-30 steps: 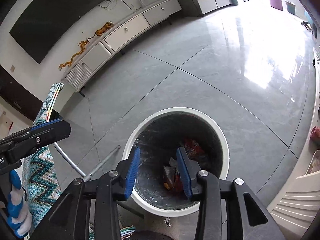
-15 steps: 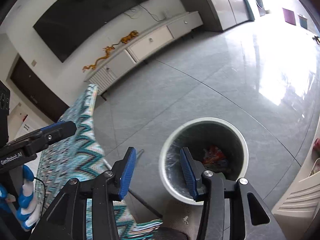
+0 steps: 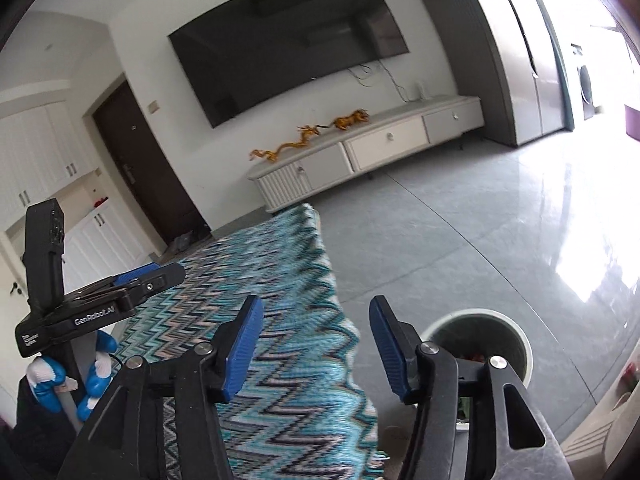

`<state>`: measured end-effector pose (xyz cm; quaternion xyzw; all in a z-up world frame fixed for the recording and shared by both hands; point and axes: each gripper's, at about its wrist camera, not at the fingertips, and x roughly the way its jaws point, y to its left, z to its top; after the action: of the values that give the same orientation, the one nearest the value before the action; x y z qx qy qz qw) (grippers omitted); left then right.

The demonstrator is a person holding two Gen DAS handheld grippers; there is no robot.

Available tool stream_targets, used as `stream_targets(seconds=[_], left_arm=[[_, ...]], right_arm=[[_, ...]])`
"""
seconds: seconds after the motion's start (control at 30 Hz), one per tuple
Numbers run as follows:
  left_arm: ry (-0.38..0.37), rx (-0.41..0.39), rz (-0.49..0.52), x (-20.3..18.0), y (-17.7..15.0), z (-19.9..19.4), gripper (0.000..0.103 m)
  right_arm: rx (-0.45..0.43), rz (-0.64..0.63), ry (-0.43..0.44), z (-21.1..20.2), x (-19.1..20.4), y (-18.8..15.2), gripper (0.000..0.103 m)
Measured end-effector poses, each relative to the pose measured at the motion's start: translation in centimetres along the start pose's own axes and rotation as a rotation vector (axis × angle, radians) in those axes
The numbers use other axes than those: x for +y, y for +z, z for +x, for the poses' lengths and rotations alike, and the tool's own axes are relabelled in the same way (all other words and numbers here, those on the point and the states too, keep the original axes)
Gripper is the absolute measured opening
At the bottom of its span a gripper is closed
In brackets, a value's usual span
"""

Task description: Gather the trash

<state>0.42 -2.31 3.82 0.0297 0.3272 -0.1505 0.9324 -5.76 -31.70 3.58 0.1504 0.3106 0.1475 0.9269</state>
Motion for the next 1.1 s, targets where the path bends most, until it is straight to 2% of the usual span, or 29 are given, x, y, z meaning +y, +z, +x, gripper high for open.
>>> stream_targets(seconds=[0.27,0.4,0.7,0.83,0.9,1.03,1.1], left_arm=[[0.119,-0.037,-0.003,3.1,-2.3,-3.8,0.076],[0.166,-0.044,-0.013,3.6,-3.6,-3.7,0.076],[0.202,-0.028,-0.031,3.8,-6.1,-0.9,0.076],[0.218,-0.018,-0.049,4.2,-6.5,0.1,0.076],[0.226,-0.013,-0.056,4.4,-6.6,0.6,0.078],[0.237,-0.02,-0.054,4.6,-6.8,1.0,0.094],[0.238,-0.03,-0.054,4.6,-6.9,1.0,0.096]], right_arm=[[0.05,-0.101,0.05,2.3,7.0,-1.1,0.069],[0.073,-0.133,0.016,4.2,8.8,-2.2,0.075],[0.089,-0.132,-0.175,7.3,7.3,-5.1,0.094],[0.08,-0.115,-0.218,8.2,6.4,-5.6,0.099],[0.078,-0.118,-0.237,8.6,6.2,-5.8,0.099],[0.063,-0.131,-0.256,8.9,6.5,-5.8,0.099],[0.057,-0.146,-0.268,9.0,6.7,-5.9,0.1]])
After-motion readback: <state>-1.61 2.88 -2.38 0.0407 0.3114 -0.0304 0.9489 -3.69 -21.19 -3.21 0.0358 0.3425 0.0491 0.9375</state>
